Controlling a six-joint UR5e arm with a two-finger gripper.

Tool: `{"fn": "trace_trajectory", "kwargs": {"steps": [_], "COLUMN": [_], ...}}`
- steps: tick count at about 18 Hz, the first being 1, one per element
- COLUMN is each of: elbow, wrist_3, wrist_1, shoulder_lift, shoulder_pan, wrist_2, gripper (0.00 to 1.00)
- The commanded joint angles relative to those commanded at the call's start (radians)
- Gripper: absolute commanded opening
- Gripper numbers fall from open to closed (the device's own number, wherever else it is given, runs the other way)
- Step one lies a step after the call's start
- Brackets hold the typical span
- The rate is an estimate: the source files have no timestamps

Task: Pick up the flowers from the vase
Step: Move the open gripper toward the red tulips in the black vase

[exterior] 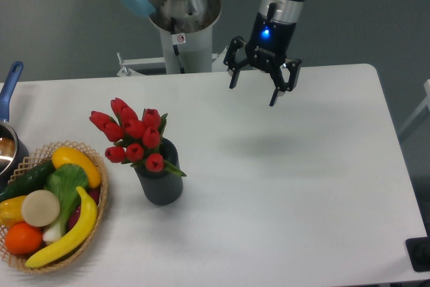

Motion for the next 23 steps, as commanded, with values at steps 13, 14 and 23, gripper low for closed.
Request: {"fn": "trace_trajectory", "kwargs": {"steps": [13, 14, 23], "elbow": [-0.012, -0.017, -0.02], "wrist_3": [0.08, 0.081, -0.015], "wrist_1": [0.009, 0.009, 0.1], "shoulder_lift": [-0.034, -0.037, -0.103], "shoulder_pan": [-0.164, -0.172, -0.209], "wrist_2": [-0.047, -0.051, -0.094], "gripper": [1.0, 1.0, 1.0]}}
